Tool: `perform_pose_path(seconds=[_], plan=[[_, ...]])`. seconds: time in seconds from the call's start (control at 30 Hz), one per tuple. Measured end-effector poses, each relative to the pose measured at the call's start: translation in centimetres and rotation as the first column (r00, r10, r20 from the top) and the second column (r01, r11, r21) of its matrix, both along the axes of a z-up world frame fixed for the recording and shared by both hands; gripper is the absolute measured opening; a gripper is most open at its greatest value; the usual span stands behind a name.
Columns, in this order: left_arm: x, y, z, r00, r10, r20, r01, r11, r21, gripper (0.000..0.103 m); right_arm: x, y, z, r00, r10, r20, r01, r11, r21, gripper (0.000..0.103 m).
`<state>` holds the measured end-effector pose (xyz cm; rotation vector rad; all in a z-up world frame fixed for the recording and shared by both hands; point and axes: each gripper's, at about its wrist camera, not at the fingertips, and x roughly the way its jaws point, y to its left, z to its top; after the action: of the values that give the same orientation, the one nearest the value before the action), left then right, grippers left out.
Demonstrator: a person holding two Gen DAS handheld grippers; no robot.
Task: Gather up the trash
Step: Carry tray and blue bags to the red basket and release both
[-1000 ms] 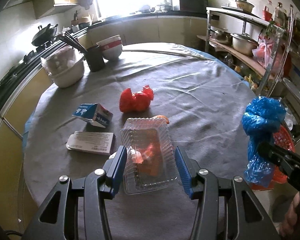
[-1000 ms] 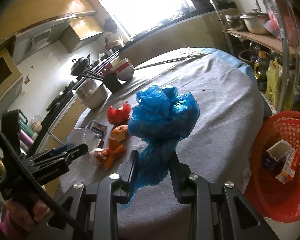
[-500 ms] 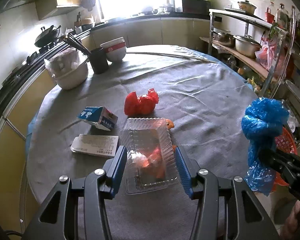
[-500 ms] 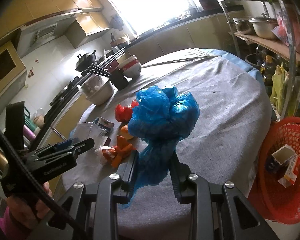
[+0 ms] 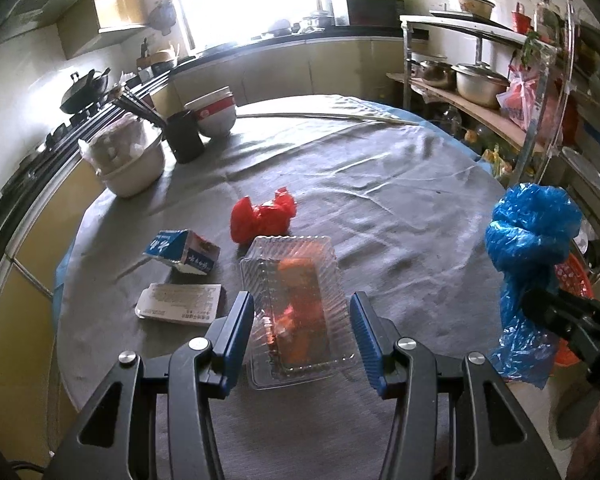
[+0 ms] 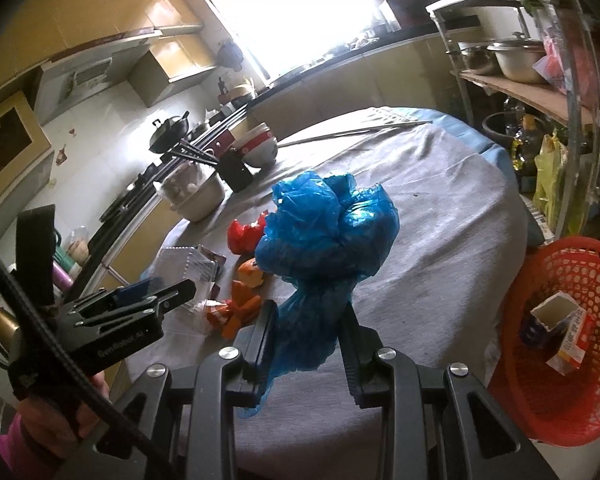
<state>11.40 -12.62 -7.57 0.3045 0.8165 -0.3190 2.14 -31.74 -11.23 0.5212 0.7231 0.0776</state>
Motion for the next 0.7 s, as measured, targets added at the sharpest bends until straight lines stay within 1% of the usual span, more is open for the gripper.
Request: perform_pose_path(seconds=[0.2,0.3,0.4,0.47,0.53,0.67,0.7], plan=[[-0.4,-1.8,0.1,0.999,-0.04,0.005,0.04,0.999,0.023,0.051,-1.4,-2.1,0.1,0.999,-0.047,0.001,0.047,0.999,0.012,0.033],[-0.6,-3.0,0.2,0.997,-0.083,-0.011,0.083,0.997,0.006,0.051,-2.5,-3.7,-0.1,0.996,-0.087,-0.004,0.087,0.996,0.015,0.033],[-0.9,-5.0,0.1,0.988,-0.148,-0.033,0.148,0.989,-0.019,0.051,-4.0,-5.8,-0.6,0.989,-0.146,-0.015,0.146,0.989,0.02,0.033],[-1.0,-6.9,0.0,0.977,-0.204,-0.064,0.201,0.978,-0.057,0.051,-5.1,-7.4,-1.1,0.981,-0.19,-0.029,0.19,0.982,0.02,0.033],[-1.0,-8.7,-0.1,0.966,-0.244,-0.085,0.239,0.968,-0.071,0.051,-6.3,-9.0,-1.6,0.971,-0.236,-0.044,0.237,0.971,0.022,0.033],[-1.6,-13.0,-0.6,0.932,-0.338,-0.129,0.326,0.939,-0.104,0.051,-9.0,-12.3,-2.7,0.939,-0.335,-0.075,0.337,0.941,0.023,0.033],[-1.9,-14.6,-0.8,0.919,-0.369,-0.141,0.355,0.928,-0.114,0.051,-9.5,-13.1,-2.9,0.932,-0.353,-0.082,0.356,0.934,0.025,0.033]])
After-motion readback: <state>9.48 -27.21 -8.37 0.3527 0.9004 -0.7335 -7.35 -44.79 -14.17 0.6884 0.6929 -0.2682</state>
